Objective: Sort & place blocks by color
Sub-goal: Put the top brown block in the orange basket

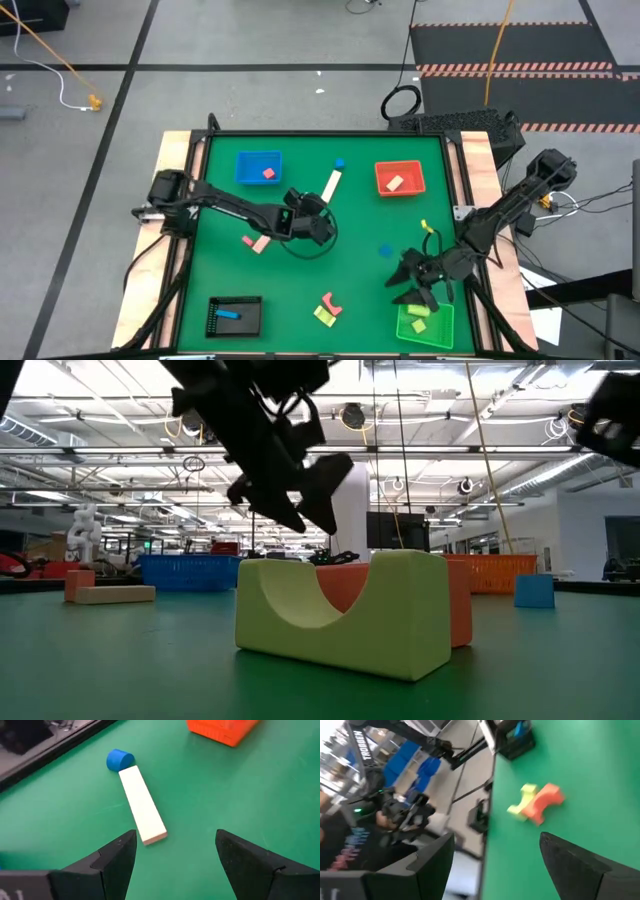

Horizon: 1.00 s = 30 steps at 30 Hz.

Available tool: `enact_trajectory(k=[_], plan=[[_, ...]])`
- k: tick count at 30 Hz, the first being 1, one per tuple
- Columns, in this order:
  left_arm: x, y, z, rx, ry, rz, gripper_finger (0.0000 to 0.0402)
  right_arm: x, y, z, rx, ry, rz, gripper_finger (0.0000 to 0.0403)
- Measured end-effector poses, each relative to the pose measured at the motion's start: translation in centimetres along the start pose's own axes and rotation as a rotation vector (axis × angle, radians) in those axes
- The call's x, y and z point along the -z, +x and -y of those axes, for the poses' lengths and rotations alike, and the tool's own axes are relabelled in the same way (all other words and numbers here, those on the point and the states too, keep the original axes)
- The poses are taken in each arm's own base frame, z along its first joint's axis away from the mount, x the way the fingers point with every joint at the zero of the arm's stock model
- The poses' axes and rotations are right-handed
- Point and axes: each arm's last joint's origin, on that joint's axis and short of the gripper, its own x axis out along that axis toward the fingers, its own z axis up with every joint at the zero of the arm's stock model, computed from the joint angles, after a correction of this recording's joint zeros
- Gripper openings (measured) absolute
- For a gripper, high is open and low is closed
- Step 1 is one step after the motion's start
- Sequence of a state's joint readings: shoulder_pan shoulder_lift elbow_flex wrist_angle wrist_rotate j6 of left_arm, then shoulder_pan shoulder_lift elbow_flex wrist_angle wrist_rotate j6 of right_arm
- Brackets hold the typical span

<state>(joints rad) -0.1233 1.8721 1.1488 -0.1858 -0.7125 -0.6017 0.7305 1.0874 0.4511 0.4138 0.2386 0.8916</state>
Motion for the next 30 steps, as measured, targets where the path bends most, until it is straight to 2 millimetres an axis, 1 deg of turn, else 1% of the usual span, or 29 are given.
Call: enact_trajectory(k=[5,8,10,13,16,20,27,30], plan=[[1.0,2.9,0.2,-0.023,-0.047,0.007,0.0273,-0.8,0.2,0.7,0.083,-0.151,0.083,0.0281],[1.4,4.5,-0.2,-0.046,-0.089,0.004,0.0273,-1.2,0.2,1.0,0.143,-0.216,0.133,0.0281],[1.4,5.4,-0.8,-0.071,-0.128,0.0,0.0273,-1.5,0.2,1.2,0.171,-0.244,0.152,0.0281],[0.9,6.3,-2.0,-0.118,-0.161,0.009,0.0273,-1.6,0.2,1.4,0.193,-0.277,0.167,0.0281],[0.3,7.1,-3.0,-0.115,-0.19,-0.003,0.0273,-1.7,0.2,1.5,0.2,-0.288,0.17,0.0281],[-0.3,8.0,-3.6,0.008,-0.225,-0.068,0.0273,-1.9,0.2,1.7,0.21,-0.285,0.176,0.0281],[-0.4,8.1,-3.8,-0.014,-0.276,-0.059,0.0273,-2.3,0.3,2.0,0.226,-0.276,0.189,0.0281],[0.4,8.9,-3.4,-0.009,-0.293,-0.063,0.0273,-2.5,0.3,2.1,0.234,-0.273,0.196,0.0281]])
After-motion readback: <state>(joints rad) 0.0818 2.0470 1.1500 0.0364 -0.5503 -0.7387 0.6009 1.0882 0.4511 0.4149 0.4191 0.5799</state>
